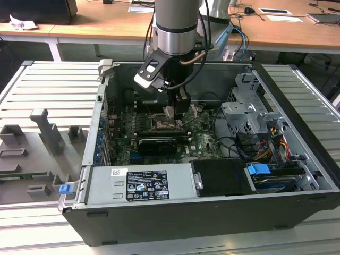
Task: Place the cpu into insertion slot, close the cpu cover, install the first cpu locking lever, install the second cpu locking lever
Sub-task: 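Place the cpu into insertion slot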
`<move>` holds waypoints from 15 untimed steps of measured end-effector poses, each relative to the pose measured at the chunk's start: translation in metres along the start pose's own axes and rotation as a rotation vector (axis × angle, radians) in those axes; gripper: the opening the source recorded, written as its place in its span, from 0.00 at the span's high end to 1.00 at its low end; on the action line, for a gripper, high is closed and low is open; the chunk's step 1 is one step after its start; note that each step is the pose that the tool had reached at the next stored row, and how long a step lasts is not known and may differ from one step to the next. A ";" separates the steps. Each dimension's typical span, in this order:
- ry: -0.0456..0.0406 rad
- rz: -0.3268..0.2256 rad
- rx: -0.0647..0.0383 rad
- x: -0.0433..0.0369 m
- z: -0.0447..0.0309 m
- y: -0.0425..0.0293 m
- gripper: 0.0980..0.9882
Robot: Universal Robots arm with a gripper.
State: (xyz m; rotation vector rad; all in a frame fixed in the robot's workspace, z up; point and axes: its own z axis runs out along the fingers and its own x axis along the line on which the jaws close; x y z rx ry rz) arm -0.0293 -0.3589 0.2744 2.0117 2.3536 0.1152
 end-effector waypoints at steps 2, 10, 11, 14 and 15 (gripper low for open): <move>-0.0018 0.022 0.000 0.0001 0.0010 -0.0005 0.52; -0.0106 0.119 -0.002 0.0003 0.0039 -0.0015 0.52; -0.0116 0.128 -0.002 0.0003 0.0045 -0.0016 0.52; -0.0176 0.145 -0.002 0.0009 0.0072 -0.0022 0.52; -0.0178 0.146 -0.002 0.0015 0.0082 -0.0033 0.52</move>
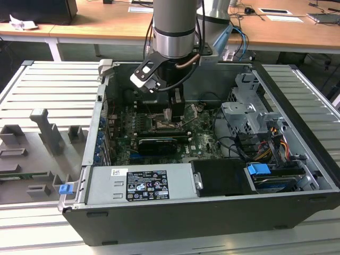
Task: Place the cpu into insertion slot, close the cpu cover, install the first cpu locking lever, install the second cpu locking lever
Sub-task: 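Place the cpu into insertion slot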
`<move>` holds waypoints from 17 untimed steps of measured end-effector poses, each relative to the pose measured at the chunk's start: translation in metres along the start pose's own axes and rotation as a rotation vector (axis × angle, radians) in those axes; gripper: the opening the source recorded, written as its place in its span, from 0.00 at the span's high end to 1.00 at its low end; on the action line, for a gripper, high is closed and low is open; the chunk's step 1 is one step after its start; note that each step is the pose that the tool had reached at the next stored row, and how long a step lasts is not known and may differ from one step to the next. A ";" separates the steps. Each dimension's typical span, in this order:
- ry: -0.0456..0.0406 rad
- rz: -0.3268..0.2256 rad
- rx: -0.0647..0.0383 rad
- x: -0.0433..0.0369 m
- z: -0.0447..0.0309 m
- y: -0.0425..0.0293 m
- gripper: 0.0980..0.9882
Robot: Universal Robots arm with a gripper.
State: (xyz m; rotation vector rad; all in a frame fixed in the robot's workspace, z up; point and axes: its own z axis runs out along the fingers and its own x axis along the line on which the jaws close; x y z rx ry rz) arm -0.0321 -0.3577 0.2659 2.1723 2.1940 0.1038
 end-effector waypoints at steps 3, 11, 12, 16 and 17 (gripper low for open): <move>0.0002 0.000 0.000 0.0030 0.0024 -0.0036 0.52; 0.0001 0.000 0.000 0.0062 0.0035 -0.0080 0.52; 0.0000 0.000 0.000 0.0068 0.0043 -0.0086 0.52; -0.0006 0.008 0.000 0.0090 0.0079 -0.0093 0.52; -0.0007 0.009 0.000 0.0114 0.0089 -0.0094 0.52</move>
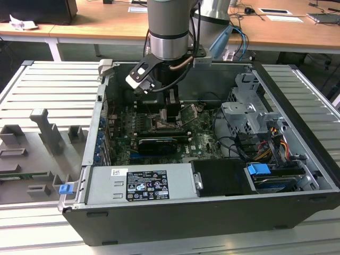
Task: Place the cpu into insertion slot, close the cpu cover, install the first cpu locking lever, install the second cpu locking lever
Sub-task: 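Place the cpu into insertion slot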
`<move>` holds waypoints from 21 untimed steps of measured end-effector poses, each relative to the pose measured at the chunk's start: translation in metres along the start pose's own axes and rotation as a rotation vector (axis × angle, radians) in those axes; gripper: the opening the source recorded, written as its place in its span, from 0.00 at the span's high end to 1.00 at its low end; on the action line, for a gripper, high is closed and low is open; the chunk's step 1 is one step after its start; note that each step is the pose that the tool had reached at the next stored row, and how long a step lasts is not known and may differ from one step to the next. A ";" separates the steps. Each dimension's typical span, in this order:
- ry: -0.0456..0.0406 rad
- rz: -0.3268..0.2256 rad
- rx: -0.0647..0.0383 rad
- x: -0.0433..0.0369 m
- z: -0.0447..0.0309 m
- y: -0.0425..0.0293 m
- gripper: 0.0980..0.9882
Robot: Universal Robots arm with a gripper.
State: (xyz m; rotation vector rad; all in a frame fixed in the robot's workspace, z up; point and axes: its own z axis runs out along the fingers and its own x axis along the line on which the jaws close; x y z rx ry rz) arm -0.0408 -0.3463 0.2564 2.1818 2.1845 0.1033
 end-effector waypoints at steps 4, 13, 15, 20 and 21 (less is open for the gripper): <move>0.0001 0.000 0.000 0.0143 0.0105 -0.0016 0.52; -0.0022 0.026 0.000 0.0266 0.0334 -0.0112 0.52; -0.0023 0.026 0.000 0.0290 0.0387 -0.0117 0.52; -0.0023 0.025 0.000 0.0291 0.0465 -0.0123 0.52; -0.0025 0.026 0.000 0.0290 0.0475 -0.0124 0.52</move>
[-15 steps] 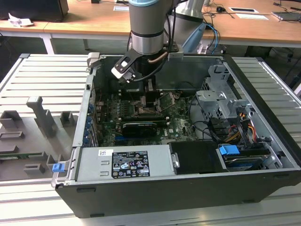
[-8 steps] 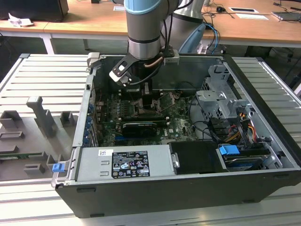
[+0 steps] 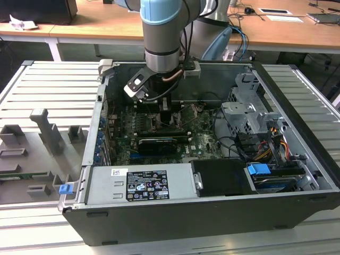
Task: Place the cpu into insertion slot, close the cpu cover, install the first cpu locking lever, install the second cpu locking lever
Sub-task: 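Place the cpu into insertion slot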
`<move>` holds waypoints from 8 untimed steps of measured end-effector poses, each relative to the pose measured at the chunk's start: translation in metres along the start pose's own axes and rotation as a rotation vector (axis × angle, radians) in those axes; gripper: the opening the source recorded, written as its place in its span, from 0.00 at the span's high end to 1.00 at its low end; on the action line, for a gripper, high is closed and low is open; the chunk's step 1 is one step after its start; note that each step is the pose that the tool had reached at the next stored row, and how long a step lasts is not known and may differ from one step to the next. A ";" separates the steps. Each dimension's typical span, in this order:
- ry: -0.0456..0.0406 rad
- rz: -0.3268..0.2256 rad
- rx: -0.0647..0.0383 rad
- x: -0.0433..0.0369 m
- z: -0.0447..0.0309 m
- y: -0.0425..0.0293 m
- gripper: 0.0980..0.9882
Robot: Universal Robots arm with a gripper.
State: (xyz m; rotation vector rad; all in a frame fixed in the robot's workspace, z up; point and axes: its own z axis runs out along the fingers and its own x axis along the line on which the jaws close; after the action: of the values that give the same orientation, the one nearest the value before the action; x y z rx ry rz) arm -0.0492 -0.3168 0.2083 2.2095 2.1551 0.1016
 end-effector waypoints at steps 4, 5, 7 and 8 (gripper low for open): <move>-0.0006 0.004 0.000 0.0000 0.0019 0.0009 0.52; -0.0006 0.005 0.000 0.0000 0.0026 0.0013 0.52; -0.0009 0.007 0.000 0.0000 0.0040 0.0012 0.52; -0.0011 0.011 0.000 0.0000 0.0051 0.0011 0.52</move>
State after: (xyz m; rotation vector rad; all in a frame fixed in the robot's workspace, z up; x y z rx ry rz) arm -0.0477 -0.3168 0.2033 2.2208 2.1432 0.1006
